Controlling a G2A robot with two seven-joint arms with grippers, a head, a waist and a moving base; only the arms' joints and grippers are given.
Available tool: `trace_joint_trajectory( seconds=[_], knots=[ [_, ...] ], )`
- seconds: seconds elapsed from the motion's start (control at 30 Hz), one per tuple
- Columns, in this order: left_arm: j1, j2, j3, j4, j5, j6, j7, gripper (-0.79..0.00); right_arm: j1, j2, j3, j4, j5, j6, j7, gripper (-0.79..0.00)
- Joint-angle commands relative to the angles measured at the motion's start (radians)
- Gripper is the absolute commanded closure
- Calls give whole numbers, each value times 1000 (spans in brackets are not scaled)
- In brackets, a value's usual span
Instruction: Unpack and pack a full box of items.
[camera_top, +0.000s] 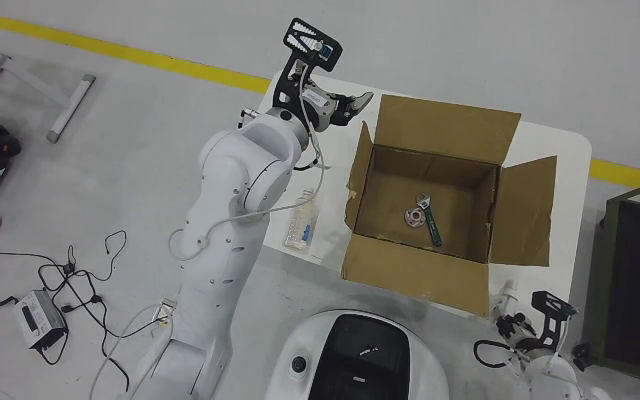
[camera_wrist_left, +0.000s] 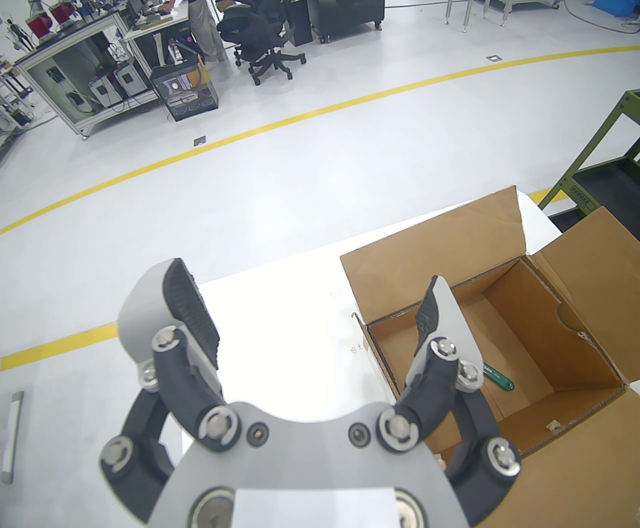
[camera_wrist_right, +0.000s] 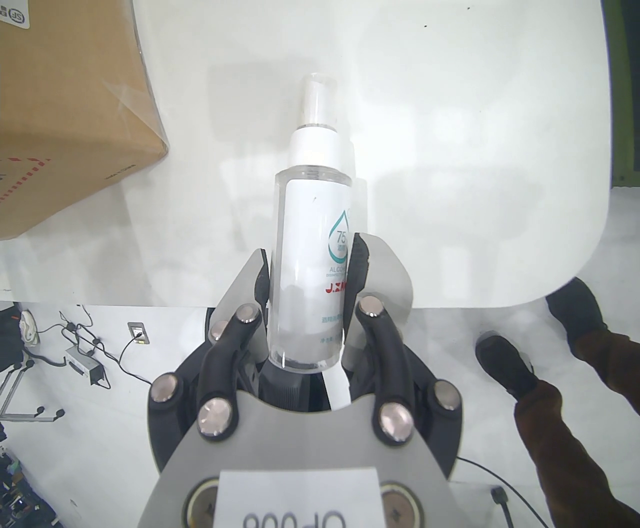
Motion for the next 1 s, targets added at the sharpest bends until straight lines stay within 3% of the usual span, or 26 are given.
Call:
trace_joint_trajectory(
  seconds=[0.0,0.03,0.13,0.2,0.47,0.57,0.6,0.63,0.7,0.73,0.83,0.97],
  knots=[
    [0,0,0,0,0,0,0,-785,-2,0,0,-1,4,5,-2,-391],
    [0,0,0,0,0,0,0,-785,-4,0,0,-2,6,8,-4,-526],
    [0,0,0,0,0,0,0,-785,-6,-1,2,-3,18,13,-13,-508],
    [0,0,0,0,0,0,0,-785,-9,0,5,-9,21,14,-14,-576],
    [0,0,0,0,0,0,0,-785,-49,-4,85,-123,142,41,-54,-570],
    [0,0,0,0,0,0,0,-785,-91,-5,166,-239,184,53,-90,-511],
    [0,0,0,0,0,0,0,-785,-107,-5,195,-275,206,56,-96,-419],
    [0,0,0,0,0,0,0,-785,-122,-6,227,-311,223,58,-101,-376],
    [0,0,0,0,0,0,0,-785,-145,-8,295,-383,286,55,-104,-342],
    [0,0,0,0,0,0,0,-785,-154,-9,336,-421,309,48,-114,-12],
    [0,0,0,0,0,0,0,-785,-177,-12,426,-507,385,21,-106,0],
    [0,0,0,0,0,0,0,-785,-126,-6,506,-512,448,-80,-104,0]
  ],
)
